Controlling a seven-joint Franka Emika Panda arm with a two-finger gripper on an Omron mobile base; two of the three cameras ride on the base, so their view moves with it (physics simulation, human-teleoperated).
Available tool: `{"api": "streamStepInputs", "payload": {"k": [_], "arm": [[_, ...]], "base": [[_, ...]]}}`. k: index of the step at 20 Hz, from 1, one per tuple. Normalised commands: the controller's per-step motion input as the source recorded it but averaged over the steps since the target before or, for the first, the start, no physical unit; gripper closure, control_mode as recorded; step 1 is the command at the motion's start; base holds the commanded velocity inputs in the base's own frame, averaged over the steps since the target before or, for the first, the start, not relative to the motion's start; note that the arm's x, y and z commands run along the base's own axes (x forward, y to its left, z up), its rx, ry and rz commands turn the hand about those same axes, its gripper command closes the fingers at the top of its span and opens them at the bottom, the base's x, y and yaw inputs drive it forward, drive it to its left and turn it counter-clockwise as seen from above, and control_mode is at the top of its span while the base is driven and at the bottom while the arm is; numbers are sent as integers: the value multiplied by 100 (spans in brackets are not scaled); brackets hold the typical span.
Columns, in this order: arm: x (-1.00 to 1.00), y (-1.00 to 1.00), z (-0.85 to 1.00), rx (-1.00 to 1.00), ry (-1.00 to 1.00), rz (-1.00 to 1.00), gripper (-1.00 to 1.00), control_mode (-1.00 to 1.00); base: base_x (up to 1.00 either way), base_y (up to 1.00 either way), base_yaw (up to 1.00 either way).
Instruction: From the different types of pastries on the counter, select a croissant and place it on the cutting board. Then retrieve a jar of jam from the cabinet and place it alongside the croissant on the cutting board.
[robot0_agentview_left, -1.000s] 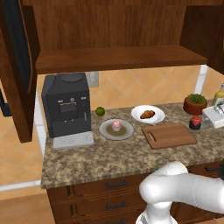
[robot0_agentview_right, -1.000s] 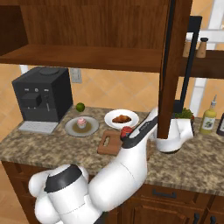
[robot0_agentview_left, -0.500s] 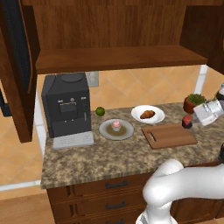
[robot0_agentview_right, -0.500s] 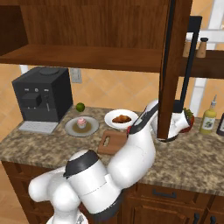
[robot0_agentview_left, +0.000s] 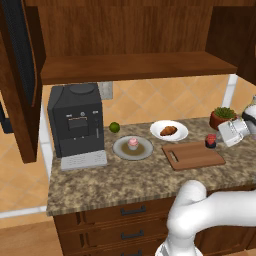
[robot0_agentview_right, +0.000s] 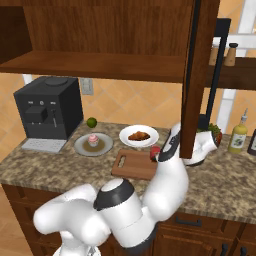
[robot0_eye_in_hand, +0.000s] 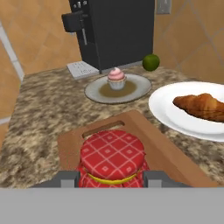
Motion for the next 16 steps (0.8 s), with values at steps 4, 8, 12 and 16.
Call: {"api": "streamStepInputs", "payload": {"k": [4,8,12,16], "arm": [[99,-16,-22,3,-3,0,100,-100],[53,-23,-22,0,0,0,100,-100],[-13,-5,-16,0,1,13,100,-100],[-17,0,-6,0,0,20,100,-100]], "base": [[0,0,0],[0,0,0],[0,0,0],[0,0,0]]}}
